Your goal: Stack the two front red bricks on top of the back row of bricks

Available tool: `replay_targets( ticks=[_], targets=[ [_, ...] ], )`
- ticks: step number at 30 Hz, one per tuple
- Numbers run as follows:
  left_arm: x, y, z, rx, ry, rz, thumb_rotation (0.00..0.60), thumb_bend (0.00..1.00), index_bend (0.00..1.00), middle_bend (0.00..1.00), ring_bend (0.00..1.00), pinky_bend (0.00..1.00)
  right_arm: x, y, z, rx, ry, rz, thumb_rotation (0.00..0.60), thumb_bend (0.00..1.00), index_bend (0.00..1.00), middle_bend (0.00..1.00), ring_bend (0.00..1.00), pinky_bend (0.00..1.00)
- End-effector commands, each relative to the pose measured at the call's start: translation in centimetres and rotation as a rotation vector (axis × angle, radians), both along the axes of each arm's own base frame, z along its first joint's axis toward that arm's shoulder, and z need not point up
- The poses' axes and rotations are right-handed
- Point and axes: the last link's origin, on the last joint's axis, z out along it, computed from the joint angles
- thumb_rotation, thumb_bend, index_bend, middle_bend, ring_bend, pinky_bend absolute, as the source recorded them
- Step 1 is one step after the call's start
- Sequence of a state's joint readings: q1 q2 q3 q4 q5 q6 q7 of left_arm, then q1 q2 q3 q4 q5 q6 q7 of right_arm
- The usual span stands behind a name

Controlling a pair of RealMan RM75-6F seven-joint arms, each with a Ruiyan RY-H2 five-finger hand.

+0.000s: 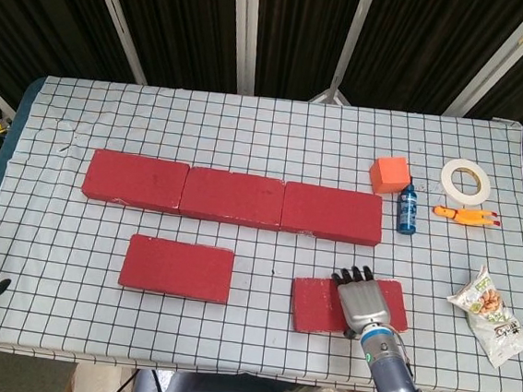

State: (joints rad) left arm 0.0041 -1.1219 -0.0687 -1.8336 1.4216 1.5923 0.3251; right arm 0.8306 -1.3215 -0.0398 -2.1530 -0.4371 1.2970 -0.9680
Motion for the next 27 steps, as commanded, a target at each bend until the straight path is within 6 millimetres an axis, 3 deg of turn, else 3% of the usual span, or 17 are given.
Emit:
replay_targets(
  ticks=[1,6,13,23,27],
  targets=[
    [0.0,0.0,0.0,-0.002,0.000,0.000,0.600,0.00,0.05,0.00,0.00,0.11,0.1,0.0,0.1,-0.004,0.001,0.007,0.600,0.18,0.21,0.17,0.00,0.00],
    [0.0,0.0,0.0,-0.007,-0.002,-0.001,0.600,0.00,0.05,0.00,0.00,0.11,0.1,0.1,0.1,0.005,0.022,0.013,0.600,0.18,0.27,0.27,0.08,0.00],
    [0.0,-0.1,0.1,-0.004,-0.006,0.002,0.600,0.00,0.05,0.00,0.00,0.11,1.2,-0.5,1.7,-0.033,0.010,0.036,0.600,0.18,0.33,0.30,0.10,0.00],
    [-0.6,0.4,0.3,0.006,-0.009,0.032,0.600,0.00,0.05,0.00,0.00,0.11,7.2,-3.9,7.3,-0.169,-0.016,0.125,0.600,0.18,0.34,0.30,0.10,0.00],
    [-0.8,0.7,0.4,0.015,-0.005,0.050,0.600,0.00,0.05,0.00,0.00,0.11,10.0,-6.4,7.6,-0.166,-0.009,0.125,0.600,0.18,0.34,0.30,0.10,0.00]
  ],
)
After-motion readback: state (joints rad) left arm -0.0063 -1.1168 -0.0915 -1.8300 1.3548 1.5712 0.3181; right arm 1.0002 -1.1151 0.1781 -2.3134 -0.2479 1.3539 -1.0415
